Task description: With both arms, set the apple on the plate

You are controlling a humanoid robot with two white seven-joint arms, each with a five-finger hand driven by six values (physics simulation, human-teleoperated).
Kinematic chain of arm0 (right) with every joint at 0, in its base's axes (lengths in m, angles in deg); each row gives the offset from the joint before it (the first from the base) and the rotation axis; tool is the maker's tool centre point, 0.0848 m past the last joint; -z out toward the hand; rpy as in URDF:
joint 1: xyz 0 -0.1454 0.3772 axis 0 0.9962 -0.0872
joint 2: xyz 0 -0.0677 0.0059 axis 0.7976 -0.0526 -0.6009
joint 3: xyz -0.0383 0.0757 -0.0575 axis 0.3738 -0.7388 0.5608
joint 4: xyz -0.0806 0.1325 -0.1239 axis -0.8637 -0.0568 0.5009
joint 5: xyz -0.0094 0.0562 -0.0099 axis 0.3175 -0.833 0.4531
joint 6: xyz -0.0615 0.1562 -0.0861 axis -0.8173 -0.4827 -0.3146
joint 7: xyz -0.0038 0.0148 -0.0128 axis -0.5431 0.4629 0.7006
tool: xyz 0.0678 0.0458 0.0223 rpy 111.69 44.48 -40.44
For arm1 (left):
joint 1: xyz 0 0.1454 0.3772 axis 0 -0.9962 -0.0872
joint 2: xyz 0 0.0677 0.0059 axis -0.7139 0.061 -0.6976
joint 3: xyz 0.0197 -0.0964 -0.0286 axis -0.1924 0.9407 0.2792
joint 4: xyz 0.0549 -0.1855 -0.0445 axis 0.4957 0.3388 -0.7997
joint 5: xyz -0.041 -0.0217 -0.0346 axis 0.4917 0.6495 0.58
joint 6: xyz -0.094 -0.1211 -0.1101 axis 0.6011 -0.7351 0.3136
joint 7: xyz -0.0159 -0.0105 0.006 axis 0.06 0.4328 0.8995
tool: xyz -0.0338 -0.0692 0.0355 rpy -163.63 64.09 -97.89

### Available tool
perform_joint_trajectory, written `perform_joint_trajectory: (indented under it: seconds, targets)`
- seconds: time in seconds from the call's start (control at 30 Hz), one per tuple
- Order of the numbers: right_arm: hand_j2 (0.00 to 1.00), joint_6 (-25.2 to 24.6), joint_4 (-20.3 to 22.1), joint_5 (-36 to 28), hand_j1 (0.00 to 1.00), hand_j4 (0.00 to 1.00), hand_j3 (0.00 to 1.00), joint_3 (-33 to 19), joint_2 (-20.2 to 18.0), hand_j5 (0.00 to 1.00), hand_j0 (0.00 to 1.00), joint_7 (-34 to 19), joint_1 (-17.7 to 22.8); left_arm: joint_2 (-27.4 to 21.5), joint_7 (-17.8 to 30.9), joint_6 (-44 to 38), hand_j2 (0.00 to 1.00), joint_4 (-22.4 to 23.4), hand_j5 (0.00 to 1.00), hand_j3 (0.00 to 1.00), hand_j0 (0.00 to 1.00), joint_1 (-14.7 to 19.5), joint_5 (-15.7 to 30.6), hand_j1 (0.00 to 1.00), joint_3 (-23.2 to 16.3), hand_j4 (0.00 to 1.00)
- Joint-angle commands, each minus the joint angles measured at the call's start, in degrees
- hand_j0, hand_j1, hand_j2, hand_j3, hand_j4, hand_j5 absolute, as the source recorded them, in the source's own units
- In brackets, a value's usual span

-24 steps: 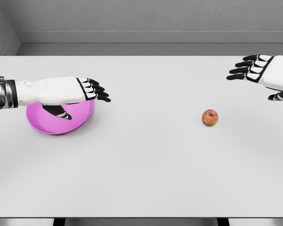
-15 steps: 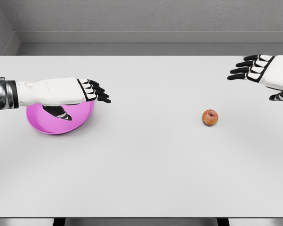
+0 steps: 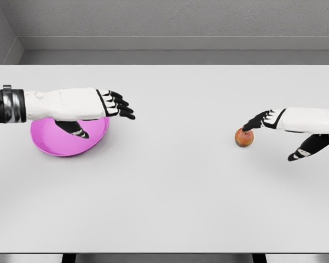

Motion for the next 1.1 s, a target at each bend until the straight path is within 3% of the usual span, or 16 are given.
perform_joint_trajectory:
  seconds: [0.0,0.1,0.47,0.77,1.07]
  targets:
    - [1.0,-0.13,-0.76,-1.94,1.0,1.0,1.0,0.26,1.95,1.0,1.0,-0.2,0.0,-0.58,-0.37,-0.13,1.0,-0.64,1.0,1.0,1.0,0.01,0.46,1.0,-1.57,1.0]
    - [1.0,-0.13,-8.67,-5.36,1.0,1.0,1.0,-0.35,8.72,1.0,1.0,-0.2,-0.09,-3.57,-2.05,-0.13,1.0,-2.66,1.0,1.0,1.0,1.42,0.46,1.0,-3.16,1.0]
    - [1.0,-0.13,-19.56,-6.68,1.0,1.0,1.0,2.72,14.0,1.0,1.0,-0.2,-0.7,-3.3,-2.92,-0.13,1.0,-2.84,1.0,1.0,1.0,1.16,0.46,1.0,-3.87,1.0]
    - [1.0,-0.13,-22.82,-5.28,1.0,1.0,1.0,6.33,15.05,1.0,1.0,-0.2,-2.11,-2.69,-2.05,-0.13,1.0,-3.63,1.0,1.0,1.0,1.34,0.28,1.0,-3.69,1.0]
    - [1.0,-0.13,-29.15,-0.97,1.0,1.0,1.0,7.12,19.89,1.0,1.0,-0.2,-3.16,-2.51,-1.96,-0.13,1.0,-3.63,1.0,1.0,1.0,1.34,0.2,1.0,-3.95,1.0]
